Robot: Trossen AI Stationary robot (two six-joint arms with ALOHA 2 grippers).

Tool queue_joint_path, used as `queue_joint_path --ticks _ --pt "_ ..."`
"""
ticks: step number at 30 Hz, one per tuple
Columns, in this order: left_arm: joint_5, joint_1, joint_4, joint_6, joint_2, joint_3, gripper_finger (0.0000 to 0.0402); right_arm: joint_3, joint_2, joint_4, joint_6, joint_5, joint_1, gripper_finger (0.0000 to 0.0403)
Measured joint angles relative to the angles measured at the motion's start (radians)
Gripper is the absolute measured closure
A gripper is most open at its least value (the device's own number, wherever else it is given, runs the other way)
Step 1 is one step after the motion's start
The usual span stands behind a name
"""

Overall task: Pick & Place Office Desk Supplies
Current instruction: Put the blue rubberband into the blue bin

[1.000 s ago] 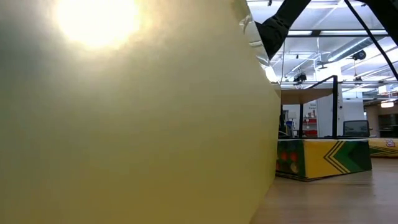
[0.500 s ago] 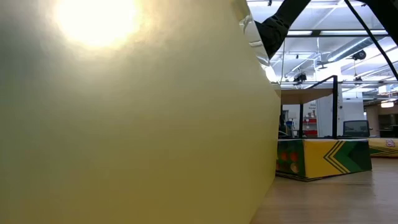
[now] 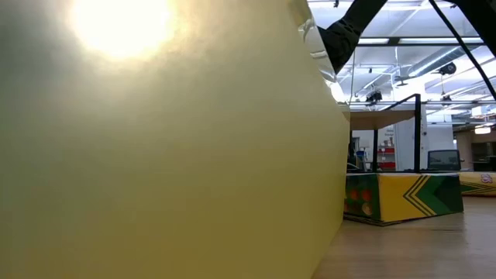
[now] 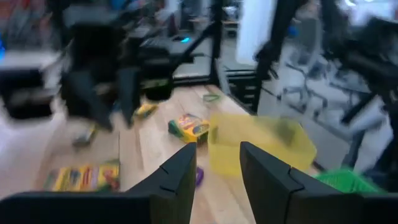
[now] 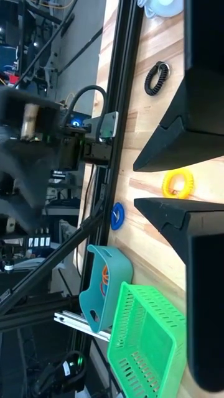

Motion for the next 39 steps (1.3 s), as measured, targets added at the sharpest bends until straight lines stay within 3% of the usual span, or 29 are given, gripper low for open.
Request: queue_joint_path --ticks 4,15,23,33,39 --pt "-0.072 0.000 -0.133 -0.116 0.089 0.028 0.0275 0.000 0.000 0.000 0.000 0.000 0.000 0.0322" --pt "-0.124 0.000 -0.061 -0.152 0.493 0.114 0.0275 0.000 0.000 0.000 0.000 0.000 0.000 0.0312" --pt "-0.124 0.000 0.061 -0.139 0.688 0.151 0.0275 0.000 0.000 0.000 0.000 0.000 0.000 0.0323" --pt "-0.131 0.000 0.255 -0.079 0.929 0.100 0.0274 0.000 0.000 0.000 0.000 0.000 0.000 0.0335" --pt "-0.149 0.000 0.340 -0.096 1.044 0.100 0.0244 0.000 0.000 0.000 0.000 0.000 0.000 0.0335"
